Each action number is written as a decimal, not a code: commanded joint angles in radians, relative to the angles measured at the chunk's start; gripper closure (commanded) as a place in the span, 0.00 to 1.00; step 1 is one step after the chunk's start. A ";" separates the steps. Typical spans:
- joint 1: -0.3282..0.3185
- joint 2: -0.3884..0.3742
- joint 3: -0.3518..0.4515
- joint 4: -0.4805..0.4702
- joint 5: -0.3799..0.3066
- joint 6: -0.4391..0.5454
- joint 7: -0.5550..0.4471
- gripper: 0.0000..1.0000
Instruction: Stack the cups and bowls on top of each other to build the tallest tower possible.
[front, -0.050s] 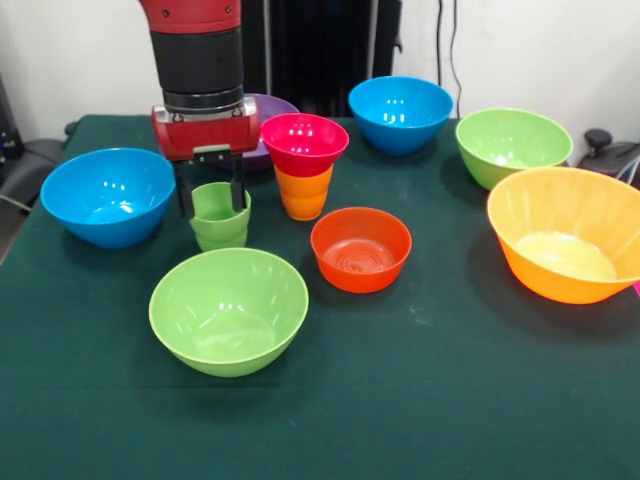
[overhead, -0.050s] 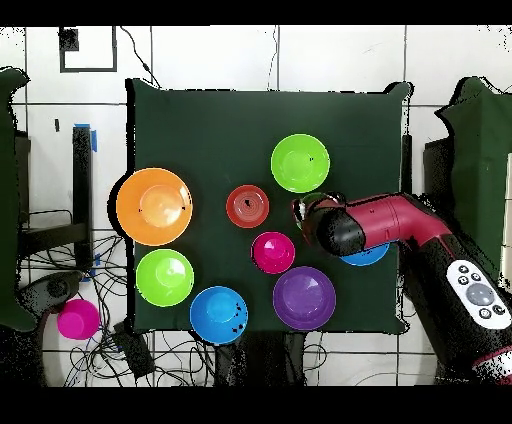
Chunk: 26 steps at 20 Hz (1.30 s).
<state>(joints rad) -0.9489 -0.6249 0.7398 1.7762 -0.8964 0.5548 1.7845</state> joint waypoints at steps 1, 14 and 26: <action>-0.018 0.006 0.029 0.079 -0.072 0.041 -0.324 0.00; -0.029 0.031 -0.023 0.145 -0.171 -0.031 -0.230 0.00; -0.010 0.058 -0.060 0.127 -0.250 -0.060 -0.129 0.00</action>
<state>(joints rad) -0.9940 -0.6163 0.7350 1.8935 -1.0311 0.5431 1.7845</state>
